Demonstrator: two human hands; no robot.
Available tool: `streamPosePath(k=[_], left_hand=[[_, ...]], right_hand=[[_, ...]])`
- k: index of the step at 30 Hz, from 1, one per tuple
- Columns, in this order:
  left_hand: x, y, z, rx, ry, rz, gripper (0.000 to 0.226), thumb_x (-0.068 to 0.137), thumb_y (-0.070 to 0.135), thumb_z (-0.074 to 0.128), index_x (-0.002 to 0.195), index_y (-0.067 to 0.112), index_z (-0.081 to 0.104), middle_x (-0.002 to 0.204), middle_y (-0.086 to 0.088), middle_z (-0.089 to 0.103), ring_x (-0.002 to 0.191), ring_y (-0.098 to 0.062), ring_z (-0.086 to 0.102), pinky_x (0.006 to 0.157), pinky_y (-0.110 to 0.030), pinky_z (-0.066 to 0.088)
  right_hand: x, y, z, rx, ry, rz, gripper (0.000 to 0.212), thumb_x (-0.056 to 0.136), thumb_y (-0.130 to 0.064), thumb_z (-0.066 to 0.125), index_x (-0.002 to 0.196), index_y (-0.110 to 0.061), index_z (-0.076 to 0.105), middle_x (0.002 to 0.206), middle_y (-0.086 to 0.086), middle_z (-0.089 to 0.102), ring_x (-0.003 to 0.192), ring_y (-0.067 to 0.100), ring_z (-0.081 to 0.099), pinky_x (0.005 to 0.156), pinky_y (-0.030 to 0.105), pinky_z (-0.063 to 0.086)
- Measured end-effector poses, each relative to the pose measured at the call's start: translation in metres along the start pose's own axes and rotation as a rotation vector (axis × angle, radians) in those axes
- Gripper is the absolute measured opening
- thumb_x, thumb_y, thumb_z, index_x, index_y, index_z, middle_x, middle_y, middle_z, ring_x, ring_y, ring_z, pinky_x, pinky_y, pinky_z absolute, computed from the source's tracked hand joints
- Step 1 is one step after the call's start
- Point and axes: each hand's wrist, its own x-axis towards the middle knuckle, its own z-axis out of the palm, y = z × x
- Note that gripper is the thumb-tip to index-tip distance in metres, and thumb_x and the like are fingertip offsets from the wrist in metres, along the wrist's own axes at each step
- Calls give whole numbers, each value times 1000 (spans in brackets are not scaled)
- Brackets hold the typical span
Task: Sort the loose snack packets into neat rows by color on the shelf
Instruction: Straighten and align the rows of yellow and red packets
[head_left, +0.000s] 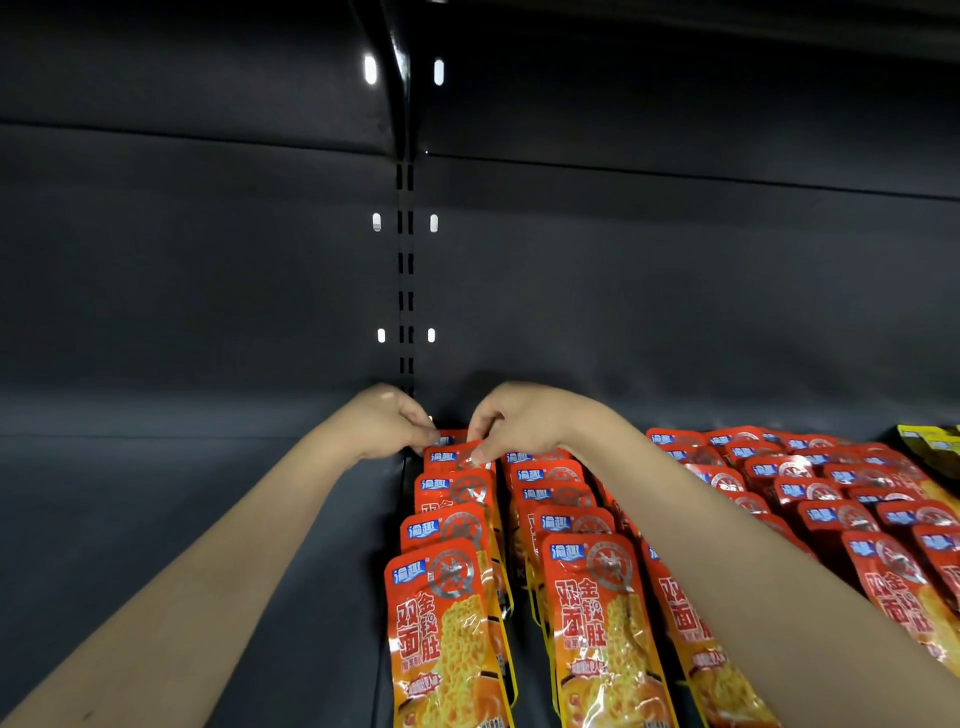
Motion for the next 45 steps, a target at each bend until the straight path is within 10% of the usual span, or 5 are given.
streamPosePath(k=[39, 45], left_hand=[[-17, 18, -14, 383, 71, -74, 25, 90, 29, 61, 88, 5, 66, 95, -5, 64, 93, -17, 59, 69, -21, 45], [-48, 16, -16, 467, -207, -143, 32, 93, 37, 56, 98, 11, 73, 97, 2, 74, 91, -3, 60, 91, -22, 40]], right_hand=[[-7, 3, -4, -31, 103, 9, 21, 85, -33, 67, 98, -16, 69, 101, -1, 68, 88, 12, 61, 72, 24, 49], [-15, -8, -2, -109, 14, -32, 23, 83, -38, 69, 93, -18, 69, 95, -5, 67, 86, 11, 63, 73, 25, 53]])
